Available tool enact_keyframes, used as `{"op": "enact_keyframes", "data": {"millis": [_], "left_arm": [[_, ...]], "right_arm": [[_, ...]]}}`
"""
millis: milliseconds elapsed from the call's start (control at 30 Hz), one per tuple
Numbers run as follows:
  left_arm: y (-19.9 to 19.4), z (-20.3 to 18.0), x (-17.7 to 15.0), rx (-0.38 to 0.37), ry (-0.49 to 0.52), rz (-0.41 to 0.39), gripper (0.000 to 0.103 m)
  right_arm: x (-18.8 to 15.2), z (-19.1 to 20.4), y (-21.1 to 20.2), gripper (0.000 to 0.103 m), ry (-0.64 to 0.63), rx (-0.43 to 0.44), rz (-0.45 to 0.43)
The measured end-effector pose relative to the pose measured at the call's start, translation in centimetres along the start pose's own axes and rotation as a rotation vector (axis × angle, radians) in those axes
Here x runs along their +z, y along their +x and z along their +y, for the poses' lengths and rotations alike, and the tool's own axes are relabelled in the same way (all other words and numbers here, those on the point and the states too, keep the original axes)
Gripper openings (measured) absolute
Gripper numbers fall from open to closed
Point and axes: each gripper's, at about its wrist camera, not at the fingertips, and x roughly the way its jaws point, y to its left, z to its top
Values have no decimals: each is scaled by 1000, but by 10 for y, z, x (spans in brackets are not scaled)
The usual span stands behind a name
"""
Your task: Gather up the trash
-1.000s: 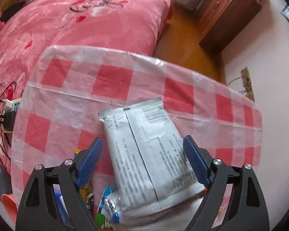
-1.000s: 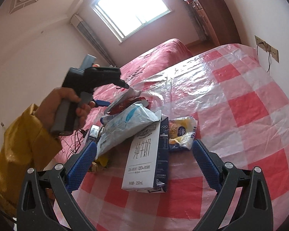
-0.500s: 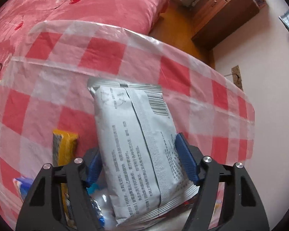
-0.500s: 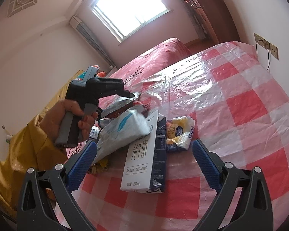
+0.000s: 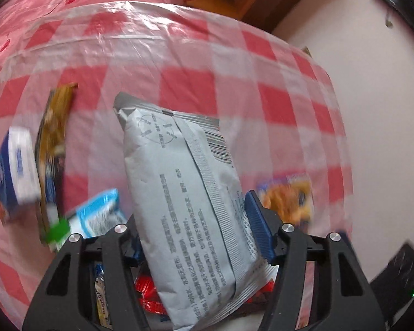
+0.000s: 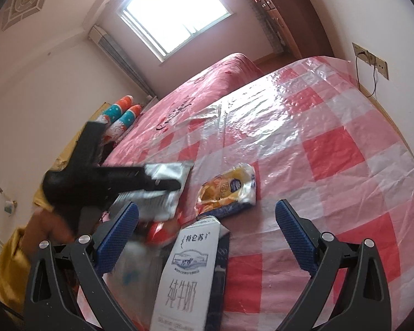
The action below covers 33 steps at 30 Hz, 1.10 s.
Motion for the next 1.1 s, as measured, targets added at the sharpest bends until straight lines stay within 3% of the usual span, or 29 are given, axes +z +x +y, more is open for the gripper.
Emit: {"op": "enact_keyframes", "data": {"millis": [100,300,700,900,1100], "left_arm": [[-7,-8,-17,23,65,-39,65],[-22,-32,-33,178,216,-126,79],[-1,-65,-38,364,373,-159,94],[6,-66,-37,408,361,-176,94],[1,-60,-41,369,307,-197,79]], "right_arm": [[-3,-1,3,98,-3,-11,22],[-5,-2,6,98,3,-20,43],[-1,-15,-11,98,36,-44,-6],[-2,-15,-14,98,34,-26,2],[-3,-14,-10,98,41,4,41]]}}
